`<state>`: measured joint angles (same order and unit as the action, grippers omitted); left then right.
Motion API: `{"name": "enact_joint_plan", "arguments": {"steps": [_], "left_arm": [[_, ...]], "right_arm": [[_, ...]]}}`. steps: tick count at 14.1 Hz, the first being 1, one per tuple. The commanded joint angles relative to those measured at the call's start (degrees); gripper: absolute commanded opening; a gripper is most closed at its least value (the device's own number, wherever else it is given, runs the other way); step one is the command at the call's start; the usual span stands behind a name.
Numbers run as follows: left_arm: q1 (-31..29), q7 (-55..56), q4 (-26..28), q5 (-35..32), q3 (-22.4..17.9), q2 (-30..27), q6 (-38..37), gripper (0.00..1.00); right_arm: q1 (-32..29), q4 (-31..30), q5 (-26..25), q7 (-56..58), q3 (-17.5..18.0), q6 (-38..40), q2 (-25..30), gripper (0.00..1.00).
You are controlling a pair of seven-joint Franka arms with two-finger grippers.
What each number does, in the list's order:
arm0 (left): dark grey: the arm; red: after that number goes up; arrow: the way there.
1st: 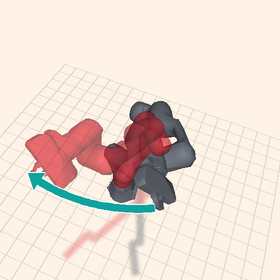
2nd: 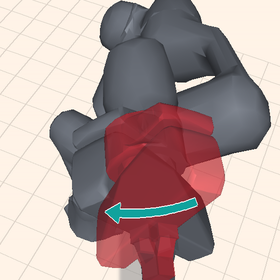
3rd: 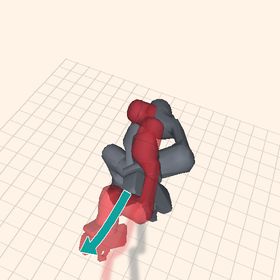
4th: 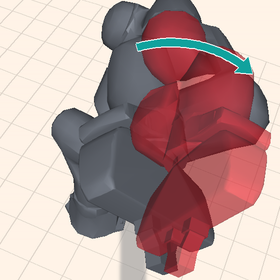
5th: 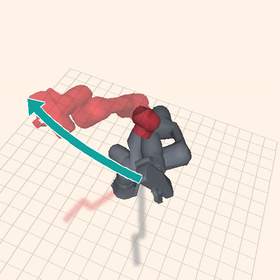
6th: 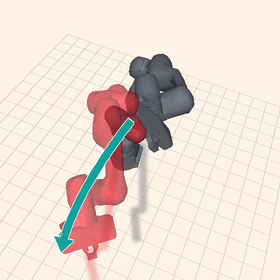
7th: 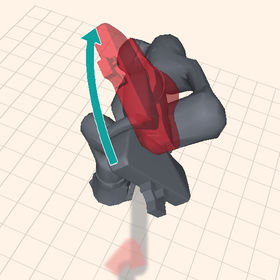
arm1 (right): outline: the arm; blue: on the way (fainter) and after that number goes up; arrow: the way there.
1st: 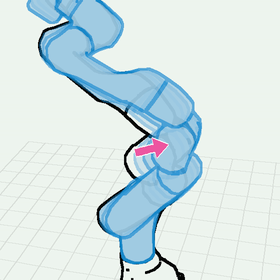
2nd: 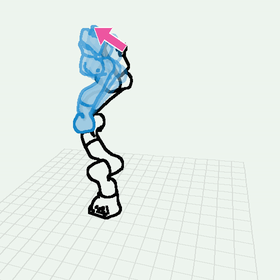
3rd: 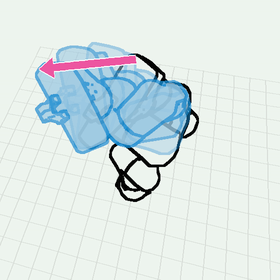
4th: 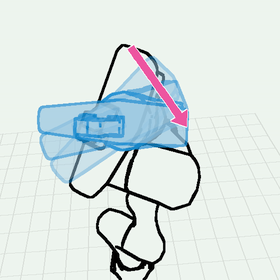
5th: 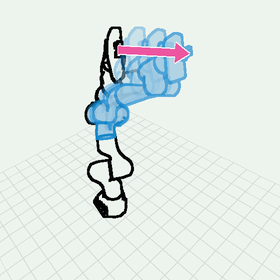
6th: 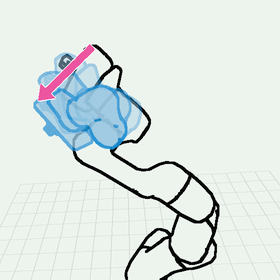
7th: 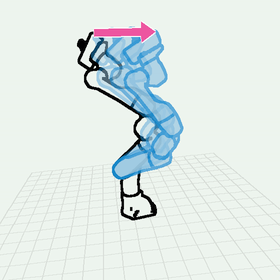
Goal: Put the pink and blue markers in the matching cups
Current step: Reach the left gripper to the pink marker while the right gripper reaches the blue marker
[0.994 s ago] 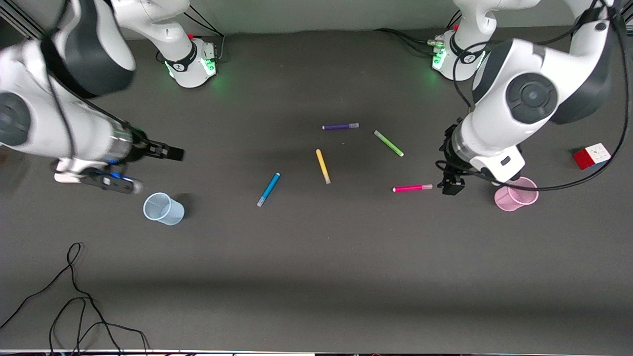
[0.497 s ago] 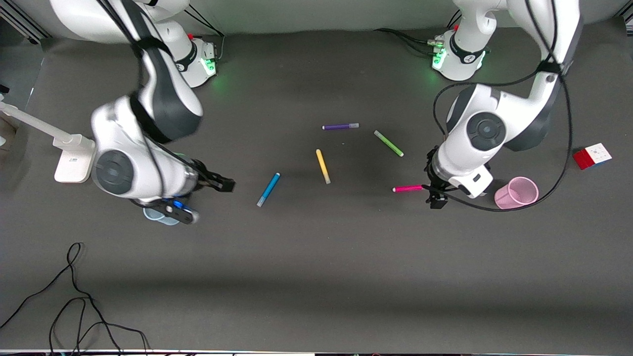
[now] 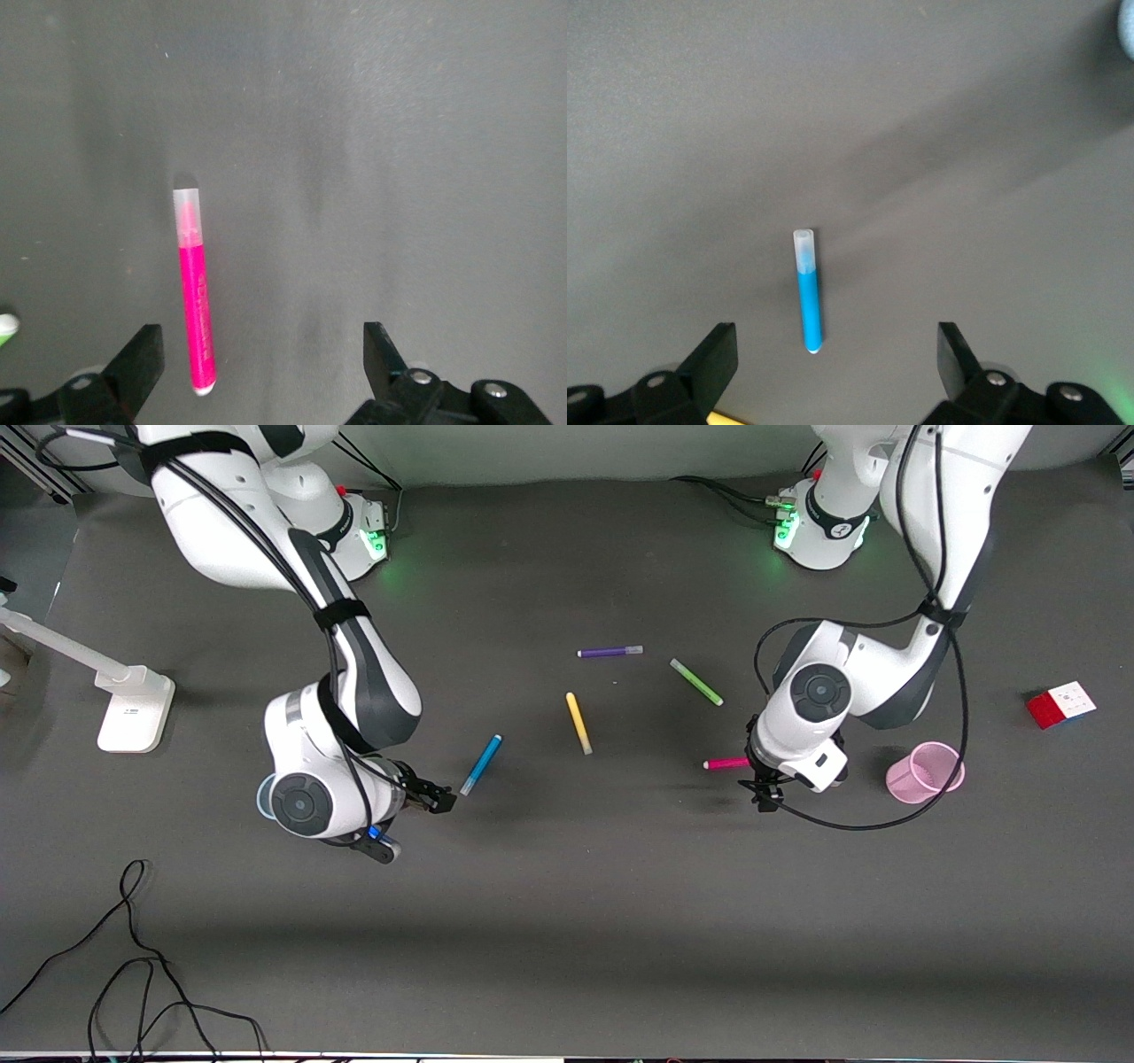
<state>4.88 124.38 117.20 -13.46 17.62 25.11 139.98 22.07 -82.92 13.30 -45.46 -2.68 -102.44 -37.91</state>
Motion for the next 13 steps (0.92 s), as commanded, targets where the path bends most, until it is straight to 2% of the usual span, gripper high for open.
{"name": "enact_joint_plan", "arguments": {"steps": [1, 6, 13], "left_arm": [[1.3, 5.3, 0.3, -2.8, -0.4, 2.2, 2.0, 1.00], [1.4, 11.0, 0.9, -6.8, -0.4, 5.7, 5.0, 1.00], [1.8, 12.6, 1.2, -7.0, -0.3, 6.0, 4.9, 0.99]], "right_arm": [[0.3, 0.7, 2.2, -1.6, -0.3, -1.8, -1.3, 1.00], [1.7, -0.7, 3.1, -3.5, -0.3, -5.7, -4.2, 1.00], [2.9, -1.8, 3.2, -5.9, -0.3, -10.3, -6.9, 0.99]]}}
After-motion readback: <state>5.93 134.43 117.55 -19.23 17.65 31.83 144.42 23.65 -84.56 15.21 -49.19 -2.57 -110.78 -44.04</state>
